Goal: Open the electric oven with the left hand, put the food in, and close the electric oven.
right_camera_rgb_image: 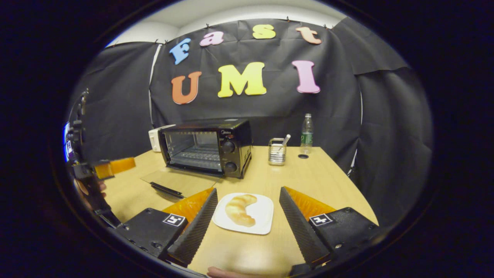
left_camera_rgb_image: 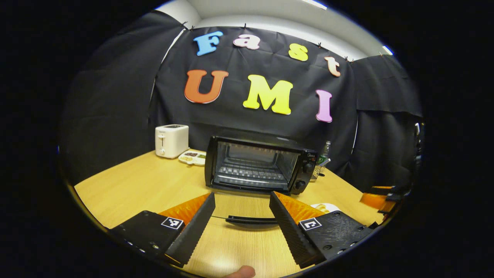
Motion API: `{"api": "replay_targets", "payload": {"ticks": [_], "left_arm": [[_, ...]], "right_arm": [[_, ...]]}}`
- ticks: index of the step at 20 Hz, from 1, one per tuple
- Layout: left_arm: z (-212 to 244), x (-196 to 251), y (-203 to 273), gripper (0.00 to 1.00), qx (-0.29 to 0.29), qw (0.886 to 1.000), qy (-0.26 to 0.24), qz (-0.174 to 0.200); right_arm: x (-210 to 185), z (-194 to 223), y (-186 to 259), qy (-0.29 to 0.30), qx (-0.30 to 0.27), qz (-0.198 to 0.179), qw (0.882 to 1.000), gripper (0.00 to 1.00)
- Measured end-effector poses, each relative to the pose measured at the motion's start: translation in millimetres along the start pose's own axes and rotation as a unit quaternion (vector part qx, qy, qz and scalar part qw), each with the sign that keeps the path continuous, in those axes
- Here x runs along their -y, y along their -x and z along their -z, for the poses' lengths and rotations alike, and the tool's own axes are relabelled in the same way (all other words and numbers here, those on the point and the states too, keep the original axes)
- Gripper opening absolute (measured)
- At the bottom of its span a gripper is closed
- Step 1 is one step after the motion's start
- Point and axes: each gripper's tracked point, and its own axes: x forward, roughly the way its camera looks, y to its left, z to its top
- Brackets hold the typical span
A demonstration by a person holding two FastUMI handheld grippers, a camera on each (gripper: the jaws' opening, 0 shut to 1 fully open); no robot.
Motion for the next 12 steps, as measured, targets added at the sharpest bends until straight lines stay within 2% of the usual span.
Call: {"api": "replay_targets", "payload": {"ticks": [5, 7, 12], "left_arm": [[-51.8, -8.8, 56.5, 0.93, 0.042, 0.999, -0.024, -0.013], [-66.6, -3.7, 76.3, 0.93, 0.059, 0.997, -0.041, -0.004], [-83.0, 4.7, 108.2, 0.93, 0.076, 0.994, -0.079, 0.007]], "right_arm": [[-13.3, 33.9, -46.9, -0.019, -0.066, -0.034, 0.997, 0.96], [-19.7, 42.9, -61.3, -0.017, -0.09, -0.048, 0.995, 0.89], [-26.1, 64.9, -86.1, -0.006, -0.142, -0.051, 0.989, 0.82]]}}
